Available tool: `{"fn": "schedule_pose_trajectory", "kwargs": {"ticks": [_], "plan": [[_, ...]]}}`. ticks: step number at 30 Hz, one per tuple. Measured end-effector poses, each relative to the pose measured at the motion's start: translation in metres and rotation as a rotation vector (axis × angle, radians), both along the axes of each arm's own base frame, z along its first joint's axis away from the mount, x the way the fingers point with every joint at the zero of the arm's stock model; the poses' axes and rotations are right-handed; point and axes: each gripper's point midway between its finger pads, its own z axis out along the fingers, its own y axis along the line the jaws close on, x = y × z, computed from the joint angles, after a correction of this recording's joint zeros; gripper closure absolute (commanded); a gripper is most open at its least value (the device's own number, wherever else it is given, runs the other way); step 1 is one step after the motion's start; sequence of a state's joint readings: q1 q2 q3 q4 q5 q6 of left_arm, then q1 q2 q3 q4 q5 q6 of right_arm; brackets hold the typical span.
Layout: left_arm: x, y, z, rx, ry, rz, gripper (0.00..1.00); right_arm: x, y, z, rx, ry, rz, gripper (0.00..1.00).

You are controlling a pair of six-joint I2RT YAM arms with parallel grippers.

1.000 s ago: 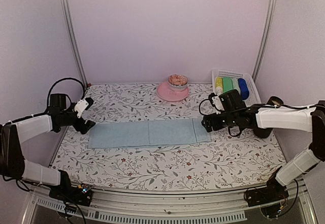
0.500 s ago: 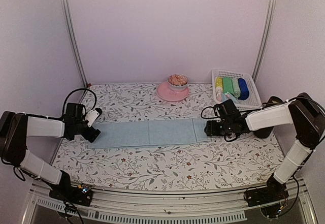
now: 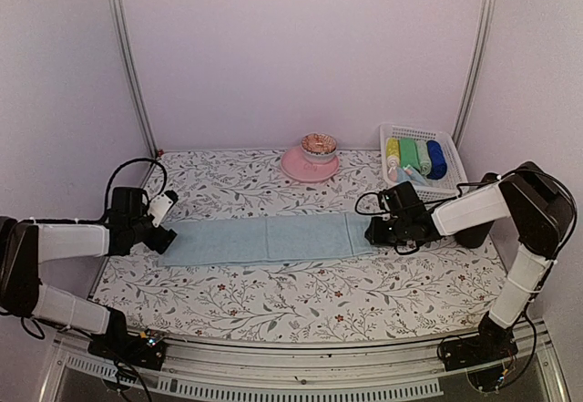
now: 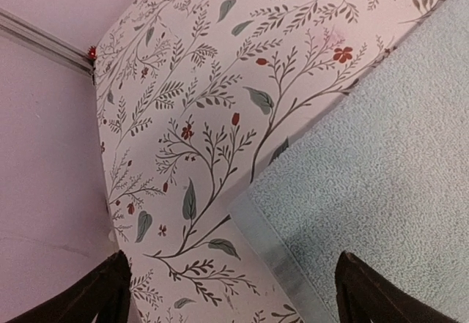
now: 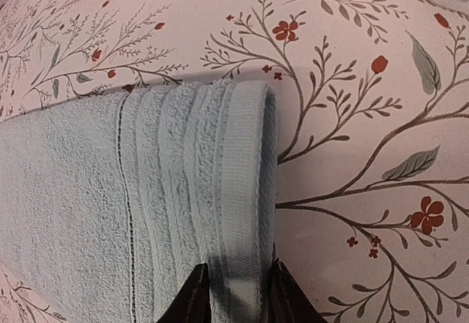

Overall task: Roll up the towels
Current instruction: Pick up the towel from the center of the board.

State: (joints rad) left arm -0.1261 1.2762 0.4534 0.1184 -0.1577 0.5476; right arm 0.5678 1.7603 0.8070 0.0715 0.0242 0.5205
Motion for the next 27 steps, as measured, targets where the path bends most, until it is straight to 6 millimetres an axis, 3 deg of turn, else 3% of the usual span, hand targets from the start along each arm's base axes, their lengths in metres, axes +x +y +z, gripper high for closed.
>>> {"fn": "schedule_pose_trajectory", "kwargs": {"ticks": [3,5,6,12,16,19,24,26,27], "plan": [[-0.001,0.001,0.004,0.000,-0.018,0.002,0.03,0.001,0.003,-0.001,0.018,0.001,-0.002,0.82],[-0.001,0.001,0.006,0.001,-0.023,0.003,0.03,0.002,0.004,-0.002,0.028,0.000,-0.005,0.95],[-0.001,0.001,0.006,0.001,-0.026,0.003,0.03,0.003,0.005,-0.002,0.032,0.001,-0.006,0.97],[0.001,0.001,0.010,0.000,-0.040,0.006,0.03,0.004,0.007,-0.003,0.049,0.002,-0.015,0.98],[0.001,0.003,0.010,0.006,-0.044,0.013,0.03,0.003,-0.002,0.002,0.016,-0.002,-0.035,0.98],[0.001,0.006,0.011,0.016,-0.053,0.027,0.03,0.003,-0.014,0.028,-0.001,-0.039,-0.052,0.98],[0.001,0.009,0.011,0.020,-0.059,0.040,0.03,0.018,-0.052,0.113,0.046,-0.223,-0.126,0.98],[0.002,0.012,0.012,0.018,-0.065,0.050,0.03,0.019,-0.058,0.140,0.067,-0.285,-0.115,0.98],[0.002,0.013,0.012,0.017,-0.067,0.055,0.03,0.020,-0.059,0.143,0.069,-0.292,-0.115,0.98]]}}
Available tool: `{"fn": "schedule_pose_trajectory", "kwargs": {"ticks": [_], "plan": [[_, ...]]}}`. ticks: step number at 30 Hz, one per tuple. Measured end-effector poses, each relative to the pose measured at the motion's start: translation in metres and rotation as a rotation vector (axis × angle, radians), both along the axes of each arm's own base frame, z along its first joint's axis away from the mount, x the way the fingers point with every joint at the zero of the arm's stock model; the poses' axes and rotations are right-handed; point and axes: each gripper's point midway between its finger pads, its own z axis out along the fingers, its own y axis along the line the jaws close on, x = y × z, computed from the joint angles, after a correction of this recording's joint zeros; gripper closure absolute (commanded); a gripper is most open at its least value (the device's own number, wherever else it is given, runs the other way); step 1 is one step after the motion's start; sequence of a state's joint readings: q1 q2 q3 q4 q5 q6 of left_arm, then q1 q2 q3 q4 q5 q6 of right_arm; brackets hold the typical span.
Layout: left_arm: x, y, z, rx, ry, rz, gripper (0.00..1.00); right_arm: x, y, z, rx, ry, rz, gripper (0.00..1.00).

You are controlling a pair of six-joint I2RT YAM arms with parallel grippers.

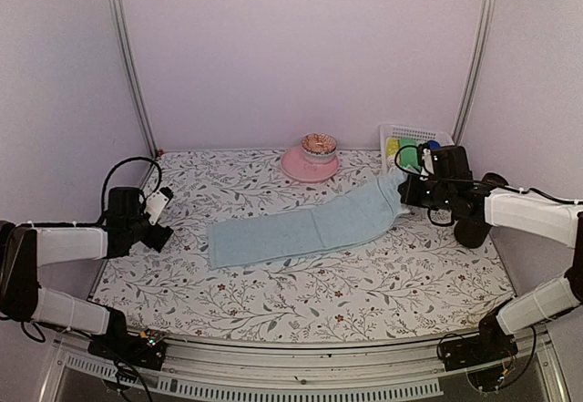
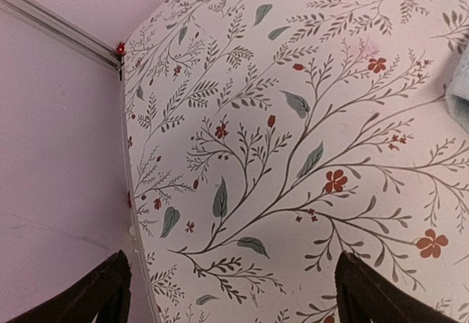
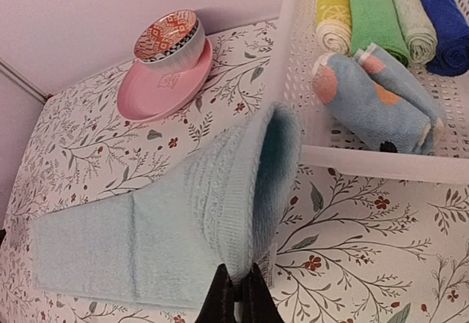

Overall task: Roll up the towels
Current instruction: Pick up the towel from the center of the board, then fold the towel at the center of the board.

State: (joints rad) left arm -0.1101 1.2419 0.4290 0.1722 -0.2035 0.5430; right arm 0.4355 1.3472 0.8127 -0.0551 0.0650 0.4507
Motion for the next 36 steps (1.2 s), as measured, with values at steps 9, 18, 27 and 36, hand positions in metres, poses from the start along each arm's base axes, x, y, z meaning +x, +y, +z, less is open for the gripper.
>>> {"fn": "schedule_pose_trajectory", "kwargs": {"ticks": [9,18,27,36], "plan": [[0.001,0.008,0.001,-0.015,-0.011,0.032,0.03,-0.010,0.115,0.027,0.040,-0.011,0.362,0.98],[0.003,0.010,0.003,-0.023,-0.018,0.039,0.03,-0.026,0.235,0.034,0.080,-0.022,0.643,0.98],[0.003,0.012,0.002,-0.026,-0.017,0.043,0.03,-0.042,0.299,0.042,0.126,-0.044,0.781,0.98],[0.002,0.012,0.002,-0.030,-0.015,0.041,0.03,-0.044,0.338,0.017,0.145,-0.016,0.845,0.98]]}}
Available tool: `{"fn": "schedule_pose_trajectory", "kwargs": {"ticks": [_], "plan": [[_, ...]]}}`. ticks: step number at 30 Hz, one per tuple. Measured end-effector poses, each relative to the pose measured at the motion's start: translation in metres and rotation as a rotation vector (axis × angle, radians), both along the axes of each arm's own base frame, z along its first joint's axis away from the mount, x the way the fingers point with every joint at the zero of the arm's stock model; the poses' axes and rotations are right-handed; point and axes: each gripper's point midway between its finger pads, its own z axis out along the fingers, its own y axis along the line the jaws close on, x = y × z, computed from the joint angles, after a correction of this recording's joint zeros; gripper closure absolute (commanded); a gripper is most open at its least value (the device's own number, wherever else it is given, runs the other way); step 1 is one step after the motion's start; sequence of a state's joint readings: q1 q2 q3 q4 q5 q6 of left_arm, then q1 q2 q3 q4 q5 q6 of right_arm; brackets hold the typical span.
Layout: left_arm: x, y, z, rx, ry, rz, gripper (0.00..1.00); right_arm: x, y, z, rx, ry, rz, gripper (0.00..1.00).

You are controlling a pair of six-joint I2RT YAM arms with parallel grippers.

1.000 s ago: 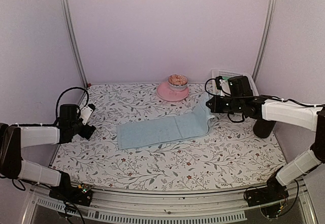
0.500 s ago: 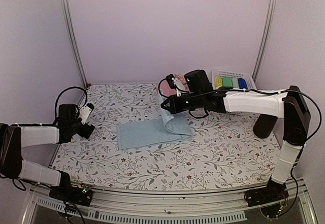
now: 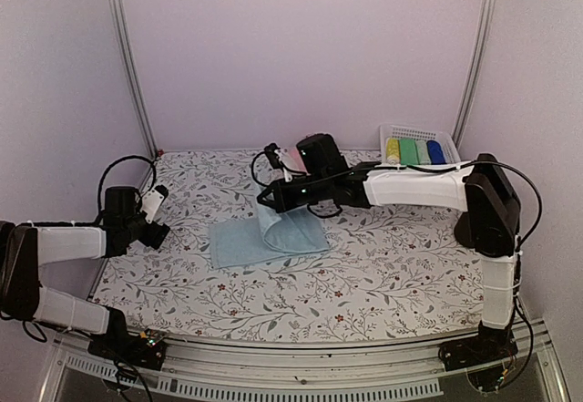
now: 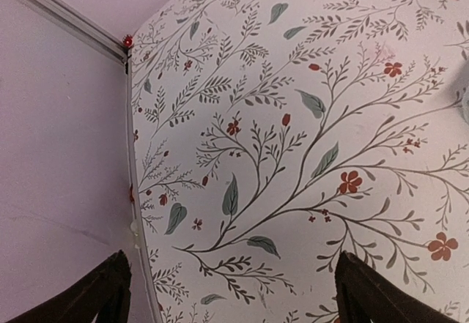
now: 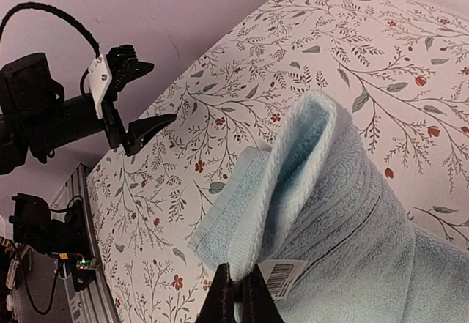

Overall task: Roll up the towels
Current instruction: Fold the towel at the center of the board.

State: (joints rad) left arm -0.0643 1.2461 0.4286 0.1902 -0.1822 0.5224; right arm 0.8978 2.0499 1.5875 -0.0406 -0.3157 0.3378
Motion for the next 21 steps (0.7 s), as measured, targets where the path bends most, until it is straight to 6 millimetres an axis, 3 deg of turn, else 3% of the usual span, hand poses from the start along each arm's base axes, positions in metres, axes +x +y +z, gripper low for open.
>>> {"fn": "schedule_pose_trajectory", "kwargs": {"ticks": [6,15,21], "plan": [[0.000,-0.002,0.000,-0.006,0.000,-0.008,0.03,0.002,0.011,-0.030,-0.029,0.032,0.007,0.98],[-0.001,-0.002,-0.003,-0.007,0.009,-0.012,0.03,0.004,0.023,-0.051,-0.029,0.057,0.017,0.97],[-0.001,-0.003,-0.004,-0.009,0.010,-0.013,0.03,0.001,0.038,-0.059,0.002,0.079,0.047,0.65]]}}
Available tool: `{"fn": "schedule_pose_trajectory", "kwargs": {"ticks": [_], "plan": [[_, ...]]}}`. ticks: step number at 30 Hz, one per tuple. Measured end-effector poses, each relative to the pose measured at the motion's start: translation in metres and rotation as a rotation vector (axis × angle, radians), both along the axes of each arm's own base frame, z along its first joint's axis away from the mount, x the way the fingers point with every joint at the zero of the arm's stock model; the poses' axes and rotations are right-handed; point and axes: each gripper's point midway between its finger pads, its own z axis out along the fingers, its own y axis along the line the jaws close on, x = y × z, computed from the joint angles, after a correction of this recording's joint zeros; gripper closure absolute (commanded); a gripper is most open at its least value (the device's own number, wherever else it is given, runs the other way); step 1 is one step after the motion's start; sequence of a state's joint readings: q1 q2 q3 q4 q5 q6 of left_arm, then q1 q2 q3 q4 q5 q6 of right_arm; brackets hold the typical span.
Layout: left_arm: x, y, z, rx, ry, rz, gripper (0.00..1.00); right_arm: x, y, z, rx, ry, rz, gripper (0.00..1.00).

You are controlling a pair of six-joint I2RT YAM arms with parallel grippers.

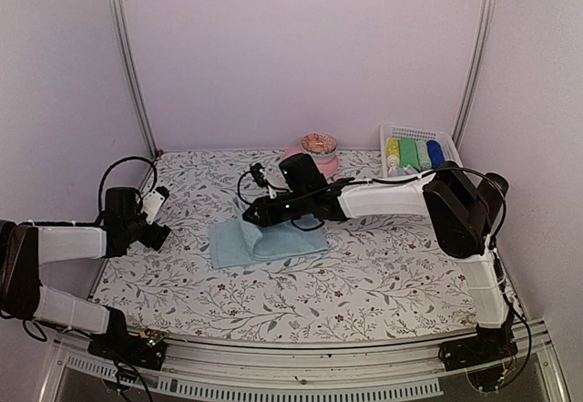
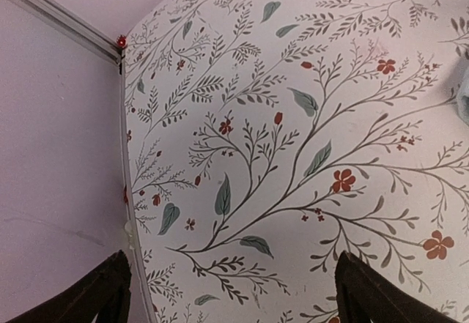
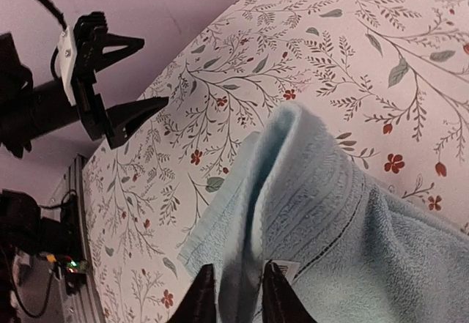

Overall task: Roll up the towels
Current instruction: Fold the towel at the center of the board, then smooth out the towel at the center of the board.

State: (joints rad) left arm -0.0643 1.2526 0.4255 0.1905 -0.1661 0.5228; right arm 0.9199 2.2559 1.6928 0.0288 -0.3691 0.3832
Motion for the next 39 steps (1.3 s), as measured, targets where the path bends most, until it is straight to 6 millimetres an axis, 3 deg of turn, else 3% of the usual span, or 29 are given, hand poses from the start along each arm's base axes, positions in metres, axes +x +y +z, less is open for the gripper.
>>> {"fn": "schedule_pose_trajectory", "kwargs": {"ticks": [4,9,13,16,20,23,26,31,35,39], "plan": [[0.000,-0.001,0.000,-0.003,0.000,-0.004,0.03,-0.012,0.015,0.002,0.047,0.015,0.076,0.53],[-0.001,-0.008,-0.003,-0.029,0.018,-0.040,0.03,-0.017,0.015,0.010,0.083,0.010,0.120,0.51],[0.002,-0.029,0.006,-0.093,0.054,-0.129,0.03,-0.007,-0.020,0.008,0.058,0.025,0.072,0.51],[0.006,-0.048,0.017,-0.132,0.067,-0.201,0.07,0.022,-0.063,0.004,0.007,0.006,-0.037,0.55],[0.012,-0.108,0.036,-0.217,0.124,-0.392,0.21,0.059,-0.111,-0.005,-0.082,-0.053,-0.180,0.61],[0.009,-0.146,0.032,-0.270,0.206,-0.500,0.27,0.073,-0.132,-0.018,-0.142,-0.072,-0.240,0.67],[0.003,-0.164,0.016,-0.284,0.288,-0.530,0.32,0.072,-0.132,-0.029,-0.176,-0.080,-0.241,0.70],[0.011,-0.168,-0.014,-0.280,0.397,-0.481,0.32,0.069,-0.128,-0.057,-0.228,-0.060,-0.236,0.73],[0.025,-0.168,-0.024,-0.279,0.422,-0.435,0.33,0.070,-0.130,-0.070,-0.260,-0.050,-0.248,0.73],[0.033,-0.167,-0.028,-0.276,0.429,-0.406,0.35,0.073,-0.132,-0.069,-0.272,-0.058,-0.262,0.73]]}}
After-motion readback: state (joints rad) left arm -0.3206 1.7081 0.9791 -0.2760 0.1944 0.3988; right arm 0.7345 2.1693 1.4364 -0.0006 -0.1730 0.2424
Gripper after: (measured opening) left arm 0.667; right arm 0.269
